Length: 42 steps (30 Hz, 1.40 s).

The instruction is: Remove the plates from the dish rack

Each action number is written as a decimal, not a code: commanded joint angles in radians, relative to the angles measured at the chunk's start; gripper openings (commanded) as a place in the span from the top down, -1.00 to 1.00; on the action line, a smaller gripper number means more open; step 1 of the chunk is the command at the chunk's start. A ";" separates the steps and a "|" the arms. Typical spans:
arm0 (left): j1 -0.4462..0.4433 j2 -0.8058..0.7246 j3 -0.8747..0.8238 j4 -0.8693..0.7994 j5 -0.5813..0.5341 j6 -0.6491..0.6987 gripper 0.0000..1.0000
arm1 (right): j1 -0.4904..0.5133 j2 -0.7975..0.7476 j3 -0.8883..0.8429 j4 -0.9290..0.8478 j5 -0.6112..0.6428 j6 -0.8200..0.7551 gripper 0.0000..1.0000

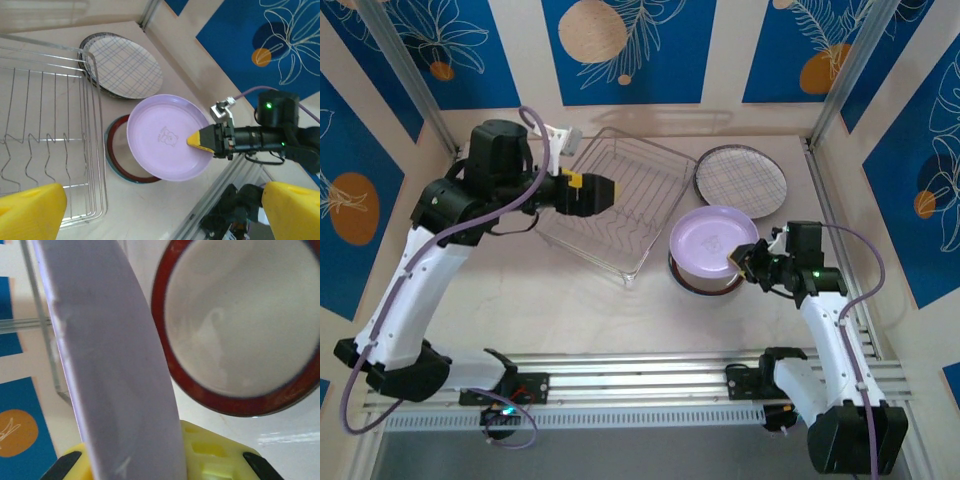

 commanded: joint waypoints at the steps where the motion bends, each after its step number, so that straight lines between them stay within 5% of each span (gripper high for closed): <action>1: 0.008 -0.046 -0.052 -0.017 0.057 0.035 -1.00 | -0.006 0.018 -0.038 0.040 0.022 -0.031 1.00; 27: 0.008 -0.136 -0.082 -0.060 0.065 0.035 -1.00 | -0.043 0.202 -0.160 0.232 0.002 -0.064 1.00; 42: 0.008 -0.148 -0.089 -0.058 0.057 0.027 -1.00 | -0.041 0.292 -0.148 0.221 0.004 -0.056 0.68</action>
